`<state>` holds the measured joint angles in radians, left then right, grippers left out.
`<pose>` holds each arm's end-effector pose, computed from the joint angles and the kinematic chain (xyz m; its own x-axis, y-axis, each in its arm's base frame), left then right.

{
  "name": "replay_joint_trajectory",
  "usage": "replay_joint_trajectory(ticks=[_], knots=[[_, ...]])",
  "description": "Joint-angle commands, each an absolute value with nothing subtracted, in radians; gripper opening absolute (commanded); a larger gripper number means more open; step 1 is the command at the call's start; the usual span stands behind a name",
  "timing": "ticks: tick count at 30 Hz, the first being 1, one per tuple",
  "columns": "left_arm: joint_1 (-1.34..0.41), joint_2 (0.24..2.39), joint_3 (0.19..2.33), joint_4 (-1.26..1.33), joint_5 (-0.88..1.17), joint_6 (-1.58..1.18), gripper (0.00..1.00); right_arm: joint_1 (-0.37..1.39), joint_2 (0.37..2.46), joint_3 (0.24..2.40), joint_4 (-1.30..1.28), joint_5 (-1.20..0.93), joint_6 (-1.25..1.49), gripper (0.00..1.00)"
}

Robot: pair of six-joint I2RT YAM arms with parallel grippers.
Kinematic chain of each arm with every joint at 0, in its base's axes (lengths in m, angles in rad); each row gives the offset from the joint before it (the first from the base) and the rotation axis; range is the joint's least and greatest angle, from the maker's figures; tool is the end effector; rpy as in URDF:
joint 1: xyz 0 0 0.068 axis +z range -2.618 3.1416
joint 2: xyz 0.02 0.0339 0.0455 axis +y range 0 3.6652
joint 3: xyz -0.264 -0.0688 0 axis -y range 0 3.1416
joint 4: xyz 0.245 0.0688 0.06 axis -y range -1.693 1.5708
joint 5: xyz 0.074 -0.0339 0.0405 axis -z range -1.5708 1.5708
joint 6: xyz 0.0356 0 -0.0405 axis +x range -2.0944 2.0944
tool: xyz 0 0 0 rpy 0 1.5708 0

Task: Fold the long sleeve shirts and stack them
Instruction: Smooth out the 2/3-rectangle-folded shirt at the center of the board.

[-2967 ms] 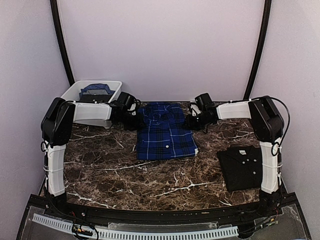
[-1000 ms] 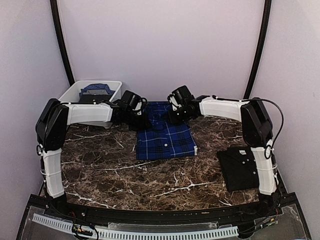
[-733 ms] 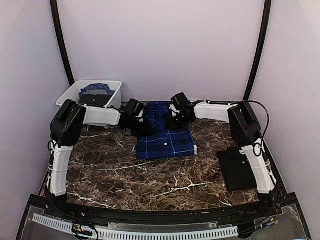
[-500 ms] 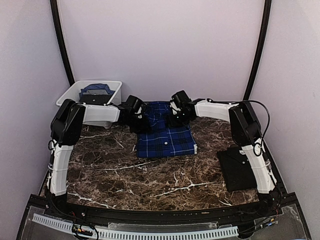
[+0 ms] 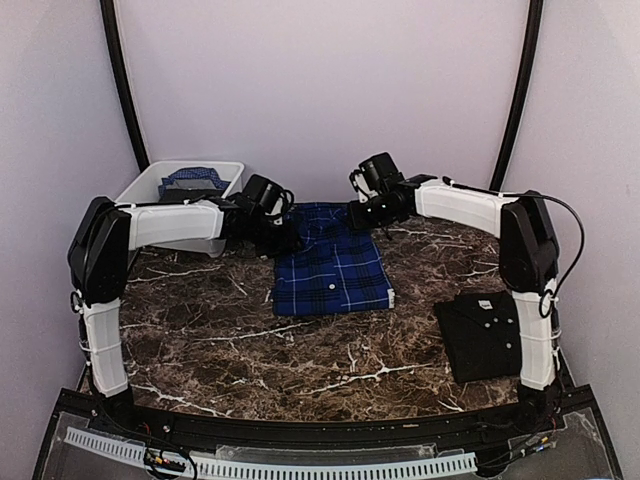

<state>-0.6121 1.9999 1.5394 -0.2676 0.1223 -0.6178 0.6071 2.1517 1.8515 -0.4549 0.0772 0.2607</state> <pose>0.3720 -0.2665 0.2257 -0.8175 -0.1285 -0.5614 0.2102 0.8410 -0.4985 0.4093 0.2809 0.2440 -0.6786 -0.1585 -0.7172 -0.3599 0.9229 0.1366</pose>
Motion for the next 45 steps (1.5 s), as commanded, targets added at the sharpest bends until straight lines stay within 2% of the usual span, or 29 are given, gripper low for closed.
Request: replay_joint_trajectory(ticks=[1,6,11,16,20,28,36,45], knots=[[-0.639,1.950,1.436,-0.274,0.136,-0.653,0.33,0.582,2.216,1.800,-0.424,0.048,0.280,0.38],[-0.667,1.910,1.294,-0.234,0.192,-0.684,0.26,0.553,2.292,1.810,-0.419,0.013,0.296,0.37],[-0.671,1.870,1.180,-0.220,0.204,-0.704,0.25,0.543,2.326,1.833,-0.463,0.006,0.304,0.39],[-0.672,1.837,1.135,-0.227,0.201,-0.708,0.24,0.547,2.231,1.798,-0.489,0.041,0.306,0.45],[-0.673,1.803,1.123,-0.245,0.197,-0.699,0.25,0.574,2.100,1.715,-0.510,0.075,0.312,0.45],[-0.692,1.728,1.112,-0.227,0.261,-0.714,0.25,0.679,1.890,1.377,-0.434,0.005,0.387,0.29],[-0.712,1.765,1.028,-0.211,0.258,-0.723,0.24,0.693,1.889,1.157,-0.345,-0.039,0.463,0.21],[-0.712,1.727,0.964,-0.257,0.222,-0.718,0.24,0.695,1.758,1.008,-0.334,-0.045,0.516,0.22]])
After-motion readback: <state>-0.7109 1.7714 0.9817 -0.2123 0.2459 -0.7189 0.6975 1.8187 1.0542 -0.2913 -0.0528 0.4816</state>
